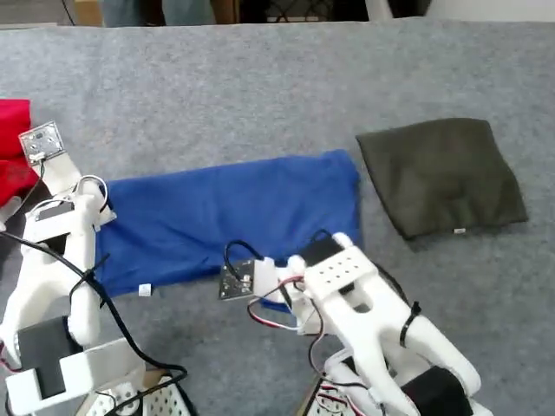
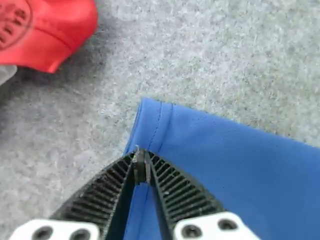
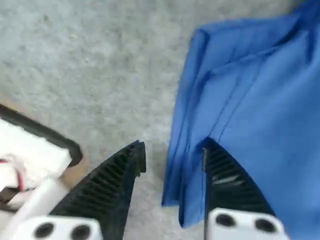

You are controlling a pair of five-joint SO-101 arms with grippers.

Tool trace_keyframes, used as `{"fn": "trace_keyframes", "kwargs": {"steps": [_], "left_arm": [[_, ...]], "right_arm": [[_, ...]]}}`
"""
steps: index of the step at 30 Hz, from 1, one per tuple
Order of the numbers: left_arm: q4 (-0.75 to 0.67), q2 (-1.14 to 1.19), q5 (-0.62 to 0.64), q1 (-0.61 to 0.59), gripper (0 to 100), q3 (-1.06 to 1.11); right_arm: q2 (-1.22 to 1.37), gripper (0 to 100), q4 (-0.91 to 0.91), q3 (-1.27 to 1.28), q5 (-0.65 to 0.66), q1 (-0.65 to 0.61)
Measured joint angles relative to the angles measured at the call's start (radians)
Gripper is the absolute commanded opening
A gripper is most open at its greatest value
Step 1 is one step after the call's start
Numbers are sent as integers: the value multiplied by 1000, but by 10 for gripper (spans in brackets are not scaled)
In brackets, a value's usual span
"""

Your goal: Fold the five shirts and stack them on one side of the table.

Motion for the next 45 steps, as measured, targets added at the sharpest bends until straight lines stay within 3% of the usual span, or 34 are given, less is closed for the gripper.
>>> {"fn": "trace_keyframes", "kwargs": {"steps": [4,10,25,28,34,40,45], "left_arm": [[0,0,-2,0,30,0],[0,0,-2,0,30,0],[0,0,-6,-3,30,0],[0,0,-6,-3,30,0],[0,0,-6,-3,30,0],[0,0,-6,-3,30,0],[0,0,-6,-3,30,0]], "right_arm": [[-14,188,-86,52,0,0],[-14,39,-127,57,0,2],[-14,15,-189,61,0,77],[-12,36,-144,38,0,78],[-12,241,-89,38,0,75],[-14,243,-84,72,0,18],[-14,87,-133,101,-23,-5]]}}
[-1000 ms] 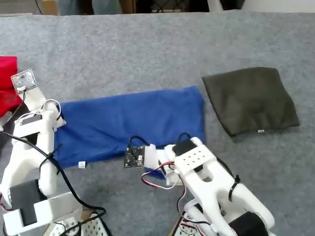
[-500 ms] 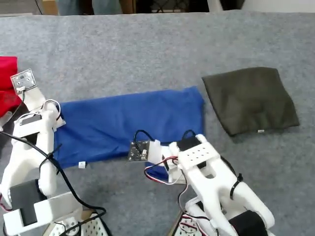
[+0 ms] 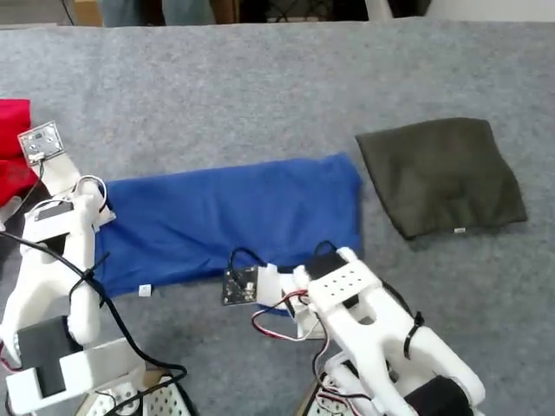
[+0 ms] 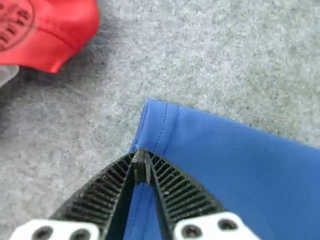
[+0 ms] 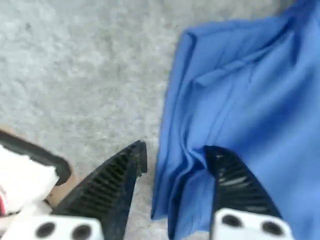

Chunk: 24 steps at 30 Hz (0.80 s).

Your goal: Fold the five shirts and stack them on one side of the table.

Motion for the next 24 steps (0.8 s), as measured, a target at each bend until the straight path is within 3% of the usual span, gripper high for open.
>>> {"fn": "trace_keyframes", "kwargs": {"steps": [2,14,24], "left_arm": [[0,0,0,0,30,0],[21,0,0,0,30,0],[21,0,0,0,30,0]], "right_arm": [[-2,33,-23,0,-17,-3],[-3,14,-49,-21,-81,69],[17,14,250,-390,-83,74]]}}
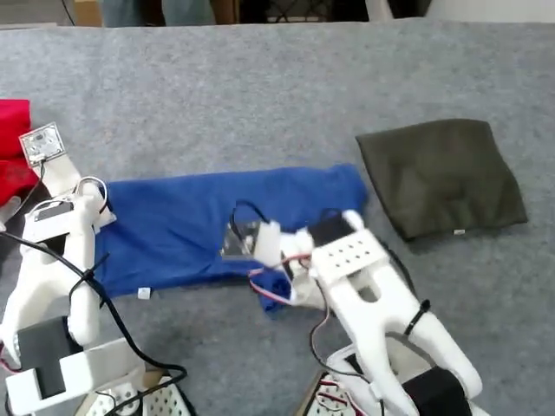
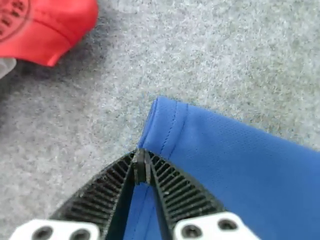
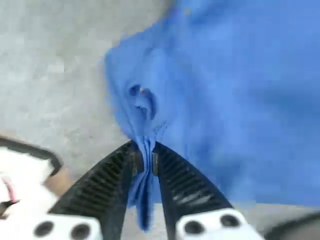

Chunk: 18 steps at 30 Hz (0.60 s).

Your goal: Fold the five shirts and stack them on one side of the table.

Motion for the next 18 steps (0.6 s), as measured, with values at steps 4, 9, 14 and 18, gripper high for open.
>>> {"fn": "trace_keyframes", "kwargs": {"steps": [4,9,14,18], "left_arm": [[0,0,0,0,30,0],[0,0,0,0,30,0],[0,0,0,0,30,0],[0,0,0,0,30,0]], "right_arm": [[58,15,11,-135,84,0],[219,15,-21,-242,221,14],[367,15,-83,-331,345,14],[466,15,-172,-365,394,41]]}}
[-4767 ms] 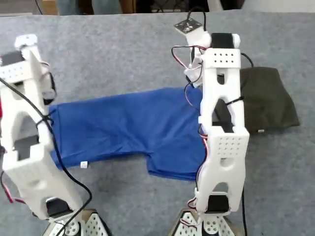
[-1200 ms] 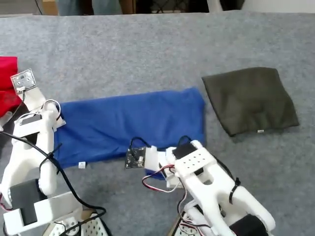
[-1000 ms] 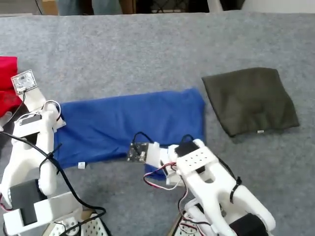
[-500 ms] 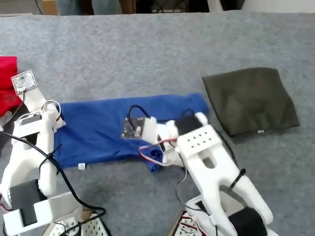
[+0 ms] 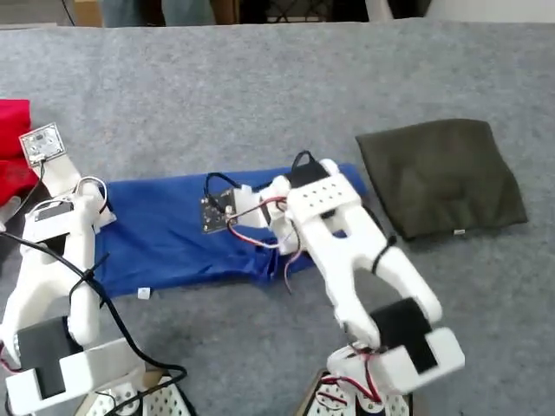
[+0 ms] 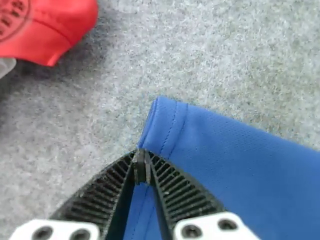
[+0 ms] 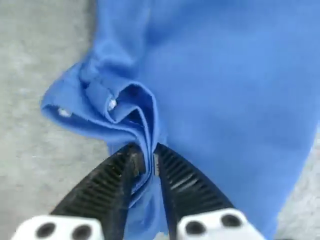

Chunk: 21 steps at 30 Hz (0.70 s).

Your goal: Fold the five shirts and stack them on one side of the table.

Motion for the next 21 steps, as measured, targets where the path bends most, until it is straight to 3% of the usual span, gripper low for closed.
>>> {"fn": "trace_keyframes", "kwargs": {"steps": [8,16,21], "left_arm": [[0,0,-3,0,30,0],[0,0,-3,0,30,0],[0,0,-3,0,30,0]], "right_arm": [[89,21,-140,-48,3,31],[89,339,-144,-86,-11,52],[89,227,-144,-189,-100,114]]}}
